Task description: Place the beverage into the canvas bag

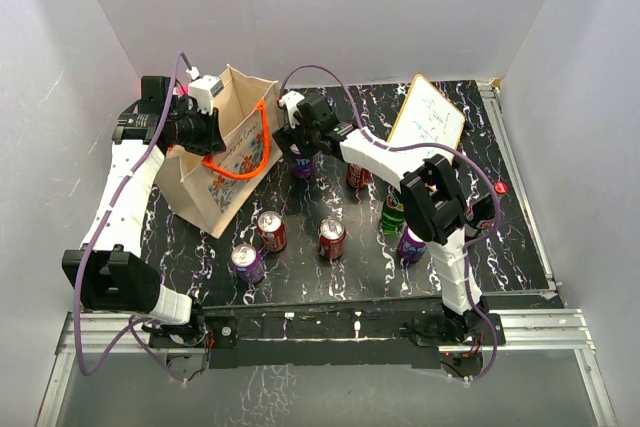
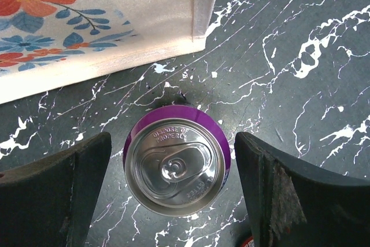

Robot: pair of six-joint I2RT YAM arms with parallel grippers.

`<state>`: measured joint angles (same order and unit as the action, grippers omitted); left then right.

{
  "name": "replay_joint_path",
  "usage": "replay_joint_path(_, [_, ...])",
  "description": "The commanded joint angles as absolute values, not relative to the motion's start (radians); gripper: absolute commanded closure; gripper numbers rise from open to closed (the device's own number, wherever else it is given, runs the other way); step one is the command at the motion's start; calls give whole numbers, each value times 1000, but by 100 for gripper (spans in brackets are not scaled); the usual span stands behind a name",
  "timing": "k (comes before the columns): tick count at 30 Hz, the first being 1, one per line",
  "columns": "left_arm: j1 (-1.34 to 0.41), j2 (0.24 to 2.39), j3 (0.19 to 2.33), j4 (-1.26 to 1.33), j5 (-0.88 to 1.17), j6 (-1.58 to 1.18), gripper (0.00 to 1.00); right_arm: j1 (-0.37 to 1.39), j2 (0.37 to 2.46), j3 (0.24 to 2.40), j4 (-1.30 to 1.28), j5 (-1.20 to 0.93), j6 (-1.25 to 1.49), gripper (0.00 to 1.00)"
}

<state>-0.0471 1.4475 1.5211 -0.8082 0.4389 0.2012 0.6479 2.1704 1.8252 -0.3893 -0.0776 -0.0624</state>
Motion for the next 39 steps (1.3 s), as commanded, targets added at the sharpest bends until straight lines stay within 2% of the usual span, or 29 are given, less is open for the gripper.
replay_joint_path(1, [-42,1419,1516,-822,471,205,98,648,2187,1848,-332,-66,-73,9])
replay_joint_path(14, [-42,1429,1505,-816,480,210,98,635,2179,1859,-336,-111,-72,22])
replay_joint_path(18, [-43,1430,1483,-809,510,228,94,631,2159,1867,-342,-123,-67,27])
replay_joint_path(23, [-43,1424,1474,-791,558,266,93,624,2128,1880,-354,-135,-86,47])
replay_joint_path(27, [-44,1429,1493,-783,597,322,93,612,2090,1877,-354,-116,-98,73])
replay_joint_path(30, [-44,1455,1537,-804,641,351,93,598,2045,1867,-354,-87,-100,85])
replay_joint_path(34, [-46,1499,1596,-838,704,363,94,573,1982,1857,-368,-70,-107,91])
replay_joint_path(39, [-69,1543,1634,-850,773,383,94,536,1896,1842,-387,-59,-105,92])
